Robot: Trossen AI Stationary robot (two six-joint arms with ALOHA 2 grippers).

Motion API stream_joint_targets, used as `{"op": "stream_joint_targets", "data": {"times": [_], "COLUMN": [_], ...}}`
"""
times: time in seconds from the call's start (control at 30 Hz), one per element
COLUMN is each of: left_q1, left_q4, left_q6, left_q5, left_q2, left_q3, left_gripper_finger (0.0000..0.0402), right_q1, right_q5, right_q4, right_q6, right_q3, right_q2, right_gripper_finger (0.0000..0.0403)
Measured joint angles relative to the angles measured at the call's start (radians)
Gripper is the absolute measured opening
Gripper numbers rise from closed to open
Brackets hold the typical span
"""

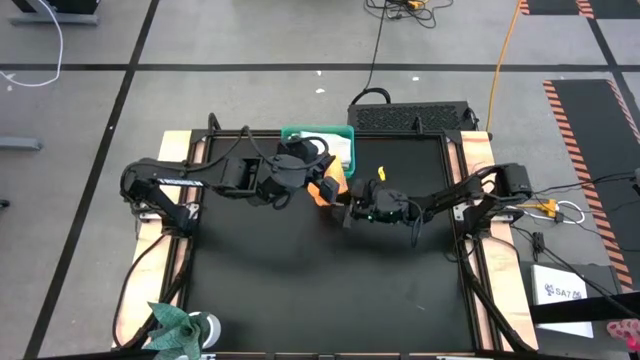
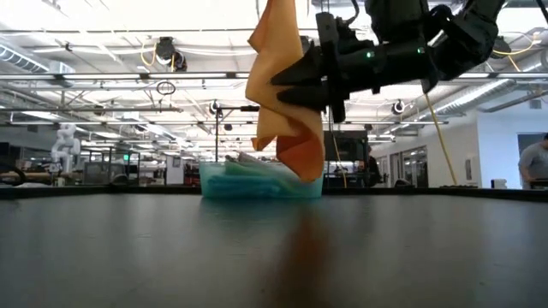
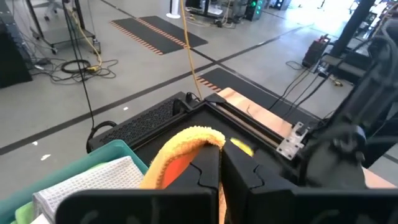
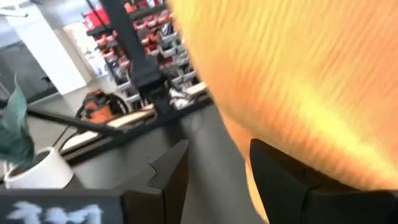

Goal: Fold microfiber towels
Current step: Fold the orange microfiber towel

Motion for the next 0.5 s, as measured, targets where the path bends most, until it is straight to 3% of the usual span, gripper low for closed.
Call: {"op": "stream_joint_targets", "data": {"times": [0.2,0.5], "left_q1": [0.004,0.028], "left_q4": [-0.001,0.004], "left_q6": [0.016,0.041], "left_q5": [0.0,-0.016], "left_q2": [0.0,0.0], "left_q3": [0.0,0.0], "left_gripper_finger": [0.0005,0.0005], "right_q1": [-0.018,0.054], "right_q5": [-0.02,-0.052], "right_q4": [-0.08,-0.234], "right_q6": [-0.024,-0.029], "right_q3": [0.0,0.001], "right_q2": [-0.134,-0.333], "right_gripper_finger": [0.016,0.016]}}
